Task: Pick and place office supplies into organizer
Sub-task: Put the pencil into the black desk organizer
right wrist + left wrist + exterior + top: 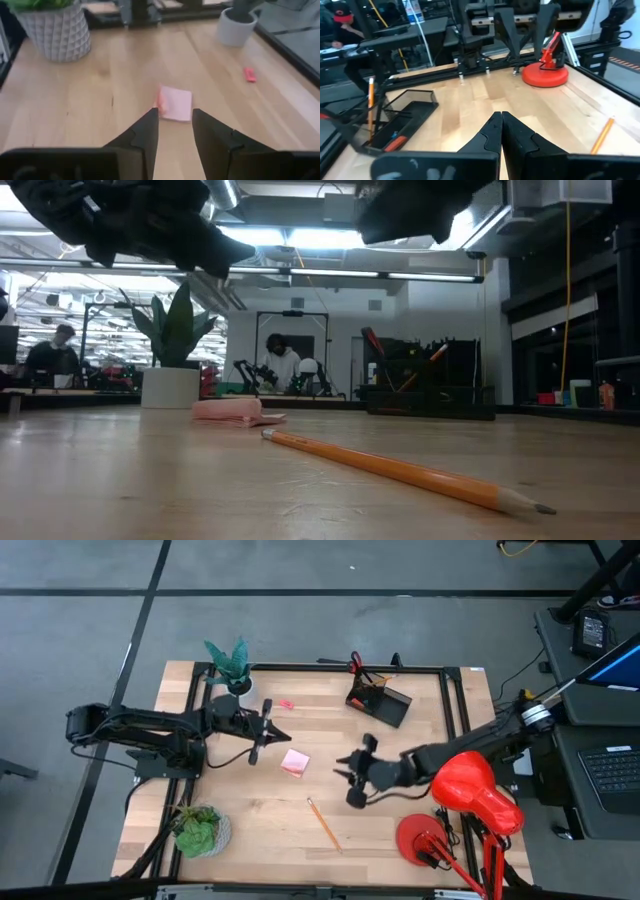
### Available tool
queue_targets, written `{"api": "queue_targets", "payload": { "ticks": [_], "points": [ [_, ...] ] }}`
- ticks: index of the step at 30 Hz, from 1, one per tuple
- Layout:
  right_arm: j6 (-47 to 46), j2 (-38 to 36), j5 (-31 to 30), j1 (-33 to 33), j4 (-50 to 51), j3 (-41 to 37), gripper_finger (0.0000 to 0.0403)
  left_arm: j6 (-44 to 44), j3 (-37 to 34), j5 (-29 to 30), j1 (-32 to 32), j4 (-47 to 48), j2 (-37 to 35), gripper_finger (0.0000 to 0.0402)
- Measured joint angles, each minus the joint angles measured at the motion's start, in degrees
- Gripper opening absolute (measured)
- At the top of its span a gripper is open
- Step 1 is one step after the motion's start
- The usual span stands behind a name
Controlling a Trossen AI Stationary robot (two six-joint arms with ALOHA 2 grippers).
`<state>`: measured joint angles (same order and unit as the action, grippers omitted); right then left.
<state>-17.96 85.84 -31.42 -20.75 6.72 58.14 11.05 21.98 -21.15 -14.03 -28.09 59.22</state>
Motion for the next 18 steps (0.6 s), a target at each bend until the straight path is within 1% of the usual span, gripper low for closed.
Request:
{"api": "queue_targets", "payload": {
  "ticks": [3,7,9,14,18],
  "points": [
    [-2.2,4.7,0.0,-1.6,6.3,6.0,0.0122,-0.8,0.0,0.0,1.2,0.0,0.0,0.0003],
    [-12.1,11.4,0.4,-3.5,20.3,15.7,0.0122,-1.5,0.0,0.0,2.9,0.2,0.0,0.0002],
    [-16.7,14.5,1.5,-4.6,25.5,20.0,0.0122,-1.4,0.0,0.0,3.7,0.8,0.0,0.0001],
    [-23.8,21.2,3.9,-7.2,29.7,28.5,0.0122,-1.3,0.0,0.0,4.8,4.8,-1.9,0.0002],
    [-25.6,26.1,6.6,-7.6,32.8,34.2,0.0122,-1.3,0.0,0.0,5.0,8.9,-4.6,0.0002]
  ]
}}
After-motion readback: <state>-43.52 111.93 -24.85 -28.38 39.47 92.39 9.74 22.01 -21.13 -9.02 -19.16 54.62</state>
